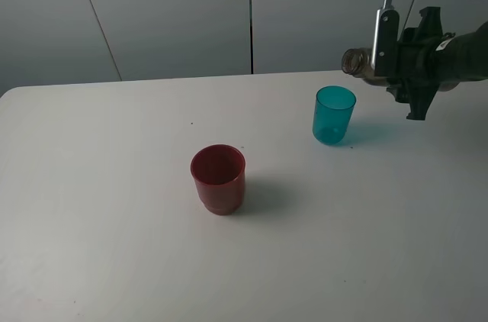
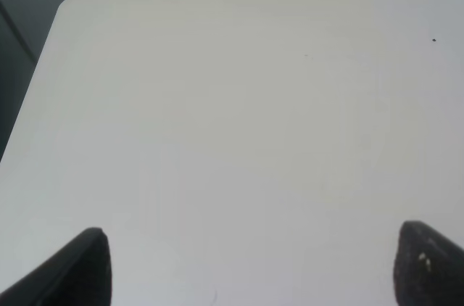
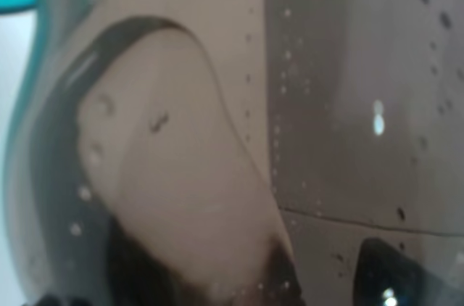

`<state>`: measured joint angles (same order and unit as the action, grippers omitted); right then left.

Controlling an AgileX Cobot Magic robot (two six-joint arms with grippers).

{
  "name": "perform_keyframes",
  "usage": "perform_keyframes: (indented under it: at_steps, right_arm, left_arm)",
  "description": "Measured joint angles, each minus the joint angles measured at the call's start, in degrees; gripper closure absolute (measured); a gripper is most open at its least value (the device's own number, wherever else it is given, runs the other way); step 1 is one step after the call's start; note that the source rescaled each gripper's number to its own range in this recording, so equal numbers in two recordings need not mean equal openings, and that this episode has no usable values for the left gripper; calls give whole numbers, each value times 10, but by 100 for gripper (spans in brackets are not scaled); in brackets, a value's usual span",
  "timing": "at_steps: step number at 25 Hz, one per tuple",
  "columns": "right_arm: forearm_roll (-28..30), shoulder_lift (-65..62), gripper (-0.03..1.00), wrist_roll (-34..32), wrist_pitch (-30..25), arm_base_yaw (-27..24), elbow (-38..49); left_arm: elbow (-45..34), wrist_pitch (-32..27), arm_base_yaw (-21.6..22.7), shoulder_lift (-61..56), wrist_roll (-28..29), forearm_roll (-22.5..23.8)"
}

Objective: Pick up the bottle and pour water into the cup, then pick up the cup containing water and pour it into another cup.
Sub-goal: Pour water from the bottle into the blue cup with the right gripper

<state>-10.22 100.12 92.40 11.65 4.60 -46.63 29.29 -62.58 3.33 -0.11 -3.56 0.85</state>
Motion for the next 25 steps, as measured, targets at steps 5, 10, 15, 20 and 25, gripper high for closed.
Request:
perform_keyframes:
  at_steps: [5,10,15,20,25]
  right_arm:
    - [-59,9,92,69,23,0,0]
    - [-101,19,92,118,54,0,0]
    - [-119,30,92,169,104,12,0]
    - [-127,48,92,190,136,14,0]
    - [-126,57,92,195,180,14,0]
  left_arm:
    - [0,0,0,0,0,0]
    - [0,0,0,0,0,0]
    - [0,0,0,0,0,0]
    - [0,0,0,0,0,0]
    - [0,0,0,0,0,0]
